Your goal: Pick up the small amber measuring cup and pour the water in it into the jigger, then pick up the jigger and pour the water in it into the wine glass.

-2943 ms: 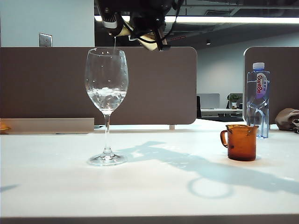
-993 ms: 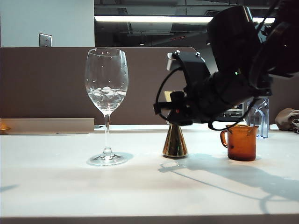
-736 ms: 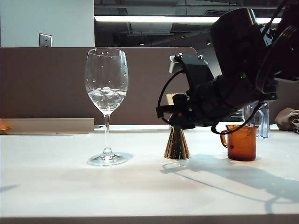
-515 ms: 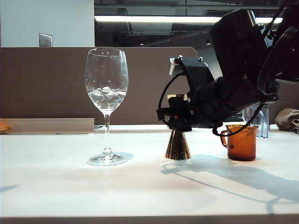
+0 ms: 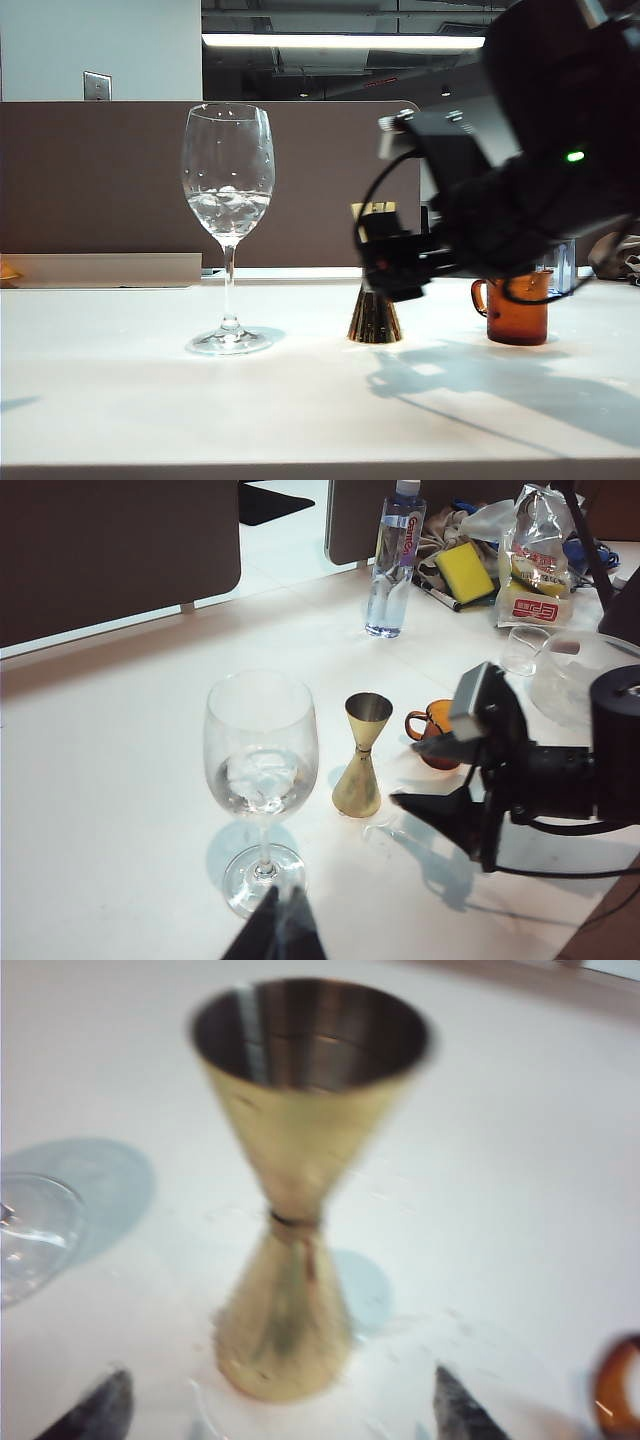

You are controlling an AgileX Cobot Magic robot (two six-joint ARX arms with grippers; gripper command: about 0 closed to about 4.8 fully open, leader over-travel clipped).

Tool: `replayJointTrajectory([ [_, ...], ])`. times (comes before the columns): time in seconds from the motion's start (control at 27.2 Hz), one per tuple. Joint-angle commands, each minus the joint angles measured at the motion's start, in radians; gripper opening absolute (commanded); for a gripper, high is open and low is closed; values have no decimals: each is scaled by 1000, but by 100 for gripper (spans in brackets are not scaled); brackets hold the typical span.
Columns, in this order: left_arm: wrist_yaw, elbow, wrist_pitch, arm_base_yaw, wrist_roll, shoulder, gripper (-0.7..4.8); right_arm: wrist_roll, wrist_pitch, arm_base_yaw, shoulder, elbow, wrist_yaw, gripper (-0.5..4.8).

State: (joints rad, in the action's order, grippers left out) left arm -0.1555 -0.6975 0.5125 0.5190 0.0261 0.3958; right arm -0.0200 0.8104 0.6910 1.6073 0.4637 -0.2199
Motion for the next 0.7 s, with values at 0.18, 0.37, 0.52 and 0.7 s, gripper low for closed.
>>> replayJointTrajectory([
  [0.18, -2, -3, -12, 0, 2, 0, -2, 0, 1, 4, -265, -183, -39, 280],
  [0.37, -2, -3, -12, 0, 2, 0, -2, -9, -132, 2, -531, -266, -55, -4],
  [0.52, -2, -3, -12, 0, 2, 1, -2, -10, -394, -50, -727, -267, -33, -5],
  [0.7, -2, -3, -12, 0, 2, 1, -2, -2, -492, -206, -880, -288, 91, -5],
])
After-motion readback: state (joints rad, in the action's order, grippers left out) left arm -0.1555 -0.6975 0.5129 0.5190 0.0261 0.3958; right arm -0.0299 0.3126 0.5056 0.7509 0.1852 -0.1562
